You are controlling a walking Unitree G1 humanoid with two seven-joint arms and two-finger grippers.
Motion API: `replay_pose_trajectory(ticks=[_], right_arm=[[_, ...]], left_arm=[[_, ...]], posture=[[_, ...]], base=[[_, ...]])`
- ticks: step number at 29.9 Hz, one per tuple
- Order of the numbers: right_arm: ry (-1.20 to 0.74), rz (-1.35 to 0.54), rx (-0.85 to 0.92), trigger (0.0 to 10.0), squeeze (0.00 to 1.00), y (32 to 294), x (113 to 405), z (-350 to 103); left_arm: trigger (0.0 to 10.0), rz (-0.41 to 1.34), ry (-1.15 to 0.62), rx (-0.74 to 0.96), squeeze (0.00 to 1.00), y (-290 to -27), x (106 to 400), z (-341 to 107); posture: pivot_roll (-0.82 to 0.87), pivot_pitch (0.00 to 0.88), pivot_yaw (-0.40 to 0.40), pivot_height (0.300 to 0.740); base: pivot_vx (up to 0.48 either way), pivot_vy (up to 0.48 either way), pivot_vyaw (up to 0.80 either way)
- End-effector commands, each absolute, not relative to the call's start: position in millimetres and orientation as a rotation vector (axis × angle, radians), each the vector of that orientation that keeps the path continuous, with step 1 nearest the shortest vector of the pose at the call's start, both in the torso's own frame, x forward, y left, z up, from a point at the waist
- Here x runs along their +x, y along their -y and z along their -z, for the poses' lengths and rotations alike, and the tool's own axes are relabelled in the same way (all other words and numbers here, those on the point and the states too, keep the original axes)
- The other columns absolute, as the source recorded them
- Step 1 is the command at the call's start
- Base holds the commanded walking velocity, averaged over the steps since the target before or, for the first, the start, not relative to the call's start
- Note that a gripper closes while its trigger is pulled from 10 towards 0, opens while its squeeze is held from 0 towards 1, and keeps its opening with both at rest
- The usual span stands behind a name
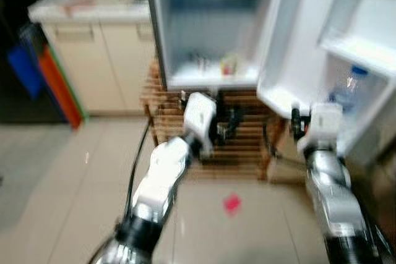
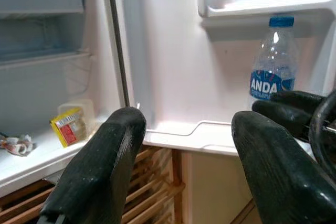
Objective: Restocking fridge
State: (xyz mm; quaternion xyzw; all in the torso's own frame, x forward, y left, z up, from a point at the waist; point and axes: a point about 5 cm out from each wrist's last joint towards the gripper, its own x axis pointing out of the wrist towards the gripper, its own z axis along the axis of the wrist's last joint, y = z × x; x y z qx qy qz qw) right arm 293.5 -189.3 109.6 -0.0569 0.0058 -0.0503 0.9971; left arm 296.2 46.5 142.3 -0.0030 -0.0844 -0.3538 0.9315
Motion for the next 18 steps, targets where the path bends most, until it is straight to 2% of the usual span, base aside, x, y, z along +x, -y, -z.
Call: replay_pose_trajectory(ticks=[1, 2, 5, 6, 7, 10, 12, 15, 17, 18], right_arm=[[-0.011, 0.073, -0.119, 10.0, 0.00, 187.4, 293.8, -111.0], [-0.012, 0.058, -0.108, 10.0, 0.00, 186.8, 292.8, -110.3], [-0.049, -0.099, -0.089, 10.0, 0.00, 175.7, 284.5, -103.2], [-0.049, -0.099, -0.089, 10.0, 0.00, 175.7, 284.5, -103.2], [-0.106, -0.266, -0.106, 10.0, 0.00, 166.2, 269.2, -91.6], [-0.214, -0.392, -0.130, 10.0, 0.00, 164.3, 250.2, -71.7], [-0.267, -0.399, -0.146, 10.0, 0.00, 169.4, 244.6, -60.8], [-0.458, -0.353, -0.224, 10.0, 0.00, 193.5, 232.7, -24.9], [-0.494, -0.244, -0.297, 10.0, 0.00, 213.9, 234.6, -13.4], [-0.557, -0.104, -0.351, 10.0, 0.00, 238.2, 238.0, -5.3]], left_arm=[[10.0, 0.732, 0.207, -0.008, 0.00, -50.4, 295.5, -146.9], [10.0, 0.734, 0.215, -0.007, 0.00, -50.5, 294.9, -147.7], [10.0, 0.725, 0.214, -0.005, 0.00, -50.9, 294.4, -147.2], [10.0, 0.725, 0.214, -0.005, 0.00, -50.9, 294.4, -147.2], [10.0, 0.715, 0.203, -0.011, 0.00, -52.7, 294.9, -145.9], [10.0, 0.707, 0.193, -0.018, 0.00, -54.2, 295.5, -144.2], [10.0, 0.701, 0.190, -0.009, 0.00, -54.1, 295.9, -143.1], [10.0, 0.690, 0.179, 0.008, 0.00, -52.5, 298.1, -140.1], [10.0, 0.712, 0.161, 0.032, 0.00, -50.6, 299.2, -138.6], [10.0, 0.718, 0.162, 0.023, 0.00, -50.2, 300.2, -138.4]], posture=[[-0.10, 0.000, 0.016, 0.740], [-0.10, 0.000, 0.015, 0.740], [-0.10, 0.000, 0.014, 0.740], [-0.10, 0.000, 0.014, 0.740], [-0.10, 0.000, 0.013, 0.740], [-0.10, 0.000, 0.013, 0.740], [-0.10, 0.000, 0.013, 0.740], [-0.11, 0.000, 0.016, 0.740], [-0.11, 0.000, 0.017, 0.740], [-0.11, 0.000, 0.022, 0.740]], base=[[0.000, -0.480, 0.00], [0.000, -0.480, 0.00], [0.000, 0.000, 0.00], [0.000, 0.000, 0.00], [0.000, 0.000, 0.00], [0.000, 0.000, 0.00], [0.000, 0.000, 0.00], [0.000, 0.000, 0.00], [0.000, 0.000, 0.00], [0.000, -0.300, 0.00]])
